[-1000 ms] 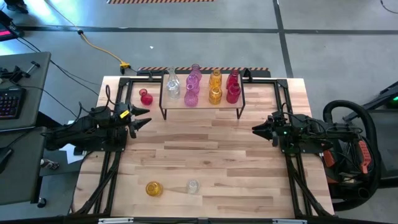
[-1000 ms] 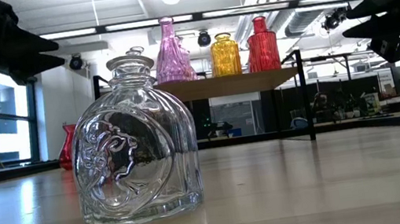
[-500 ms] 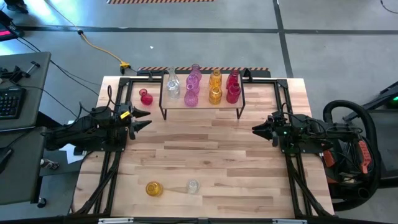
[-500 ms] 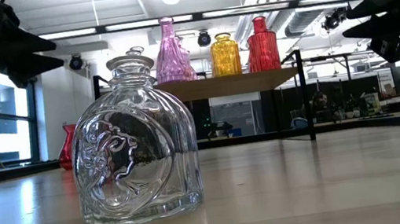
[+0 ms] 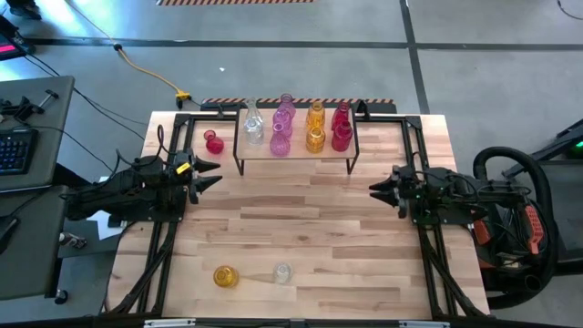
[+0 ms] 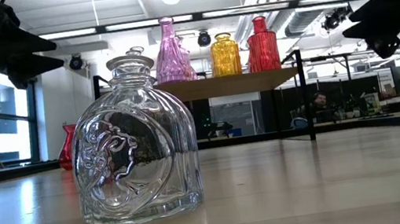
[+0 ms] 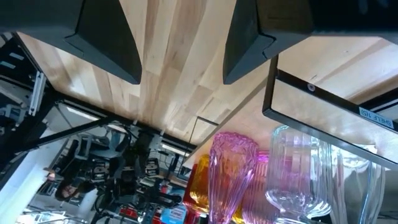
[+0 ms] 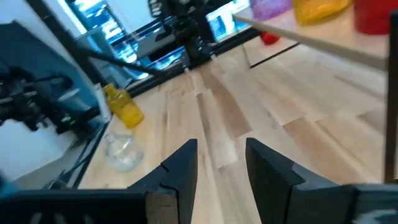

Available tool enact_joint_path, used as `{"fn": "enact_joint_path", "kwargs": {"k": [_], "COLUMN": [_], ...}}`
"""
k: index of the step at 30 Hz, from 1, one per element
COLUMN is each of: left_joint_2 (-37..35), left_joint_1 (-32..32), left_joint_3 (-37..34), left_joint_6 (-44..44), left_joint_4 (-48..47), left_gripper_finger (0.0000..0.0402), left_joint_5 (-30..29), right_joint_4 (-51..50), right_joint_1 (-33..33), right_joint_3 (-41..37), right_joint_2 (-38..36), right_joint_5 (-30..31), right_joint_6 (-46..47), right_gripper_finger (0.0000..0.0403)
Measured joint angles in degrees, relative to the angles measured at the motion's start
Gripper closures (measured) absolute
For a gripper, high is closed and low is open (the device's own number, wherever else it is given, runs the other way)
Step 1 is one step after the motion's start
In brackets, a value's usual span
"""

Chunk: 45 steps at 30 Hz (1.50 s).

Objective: Sort vases onto shelf
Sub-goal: Put the transparent vase on the shelf aligned with the other transparent vase

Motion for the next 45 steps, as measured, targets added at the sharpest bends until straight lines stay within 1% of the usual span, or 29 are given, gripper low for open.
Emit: {"fn": "enact_joint_path", "kwargs": {"k": [4,5,8,12,15,20,24,26,29,32,37,41,45], "left_joint_2": [0.0,0.0,0.0,0.0,0.0,0.0,0.0,0.0,0.0,0.0,0.0,0.0,0.0], "left_joint_1": [0.0,0.0,0.0,0.0,0.0,0.0,0.0,0.0,0.0,0.0,0.0,0.0,0.0], "left_joint_3": [0.0,0.0,0.0,0.0,0.0,0.0,0.0,0.0,0.0,0.0,0.0,0.0,0.0], "left_joint_6": [0.0,0.0,-0.2,-3.7,-6.6,-11.3,-14.0,-14.6,-14.5,-14.5,-14.5,-14.7,-14.8], "left_joint_4": [0.0,0.0,0.0,-0.1,-0.1,-0.2,-0.2,-0.3,-0.5,-0.6,-0.6,-0.6,-0.6], "left_gripper_finger": [0.0183,0.0183,0.0183,0.0183,0.0183,0.0183,0.0183,0.0183,0.0183,0.0183,0.0183,0.0183,0.0183], "left_joint_5": [-0.5,-0.8,-1.0,-1.0,-1.0,-1.0,-1.0,-1.0,-1.0,-1.0,-0.9,-0.9,-0.9], "right_joint_4": [1.0,1.6,4.7,8.6,9.4,10.2,11.0,11.4,14.5,20.5,35.9,37.1,37.0], "right_joint_1": [0.0,0.0,0.0,0.0,0.0,0.0,0.0,0.0,0.0,0.0,0.0,0.8,2.1], "right_joint_3": [0.0,0.0,0.0,0.0,0.0,0.0,0.0,0.0,0.0,0.0,0.3,4.5,11.6], "right_joint_2": [0.0,0.0,0.0,0.0,0.0,0.0,0.0,0.0,0.1,1.2,7.4,16.5,28.7], "right_joint_5": [5.0,6.0,7.5,9.5,10.1,13.4,17.7,18.7,17.0,14.6,14.2,14.1,13.2], "right_joint_6": [0.3,1.9,12.5,24.0,30.0,31.5,31.6,34.2,38.4,38.9,37.8,38.3,38.2], "right_gripper_finger": [0.0285,0.0285,0.0285,0.0285,0.0285,0.0285,0.0285,0.0285,0.0285,0.0285,0.0285,0.0285,0.0285]}}
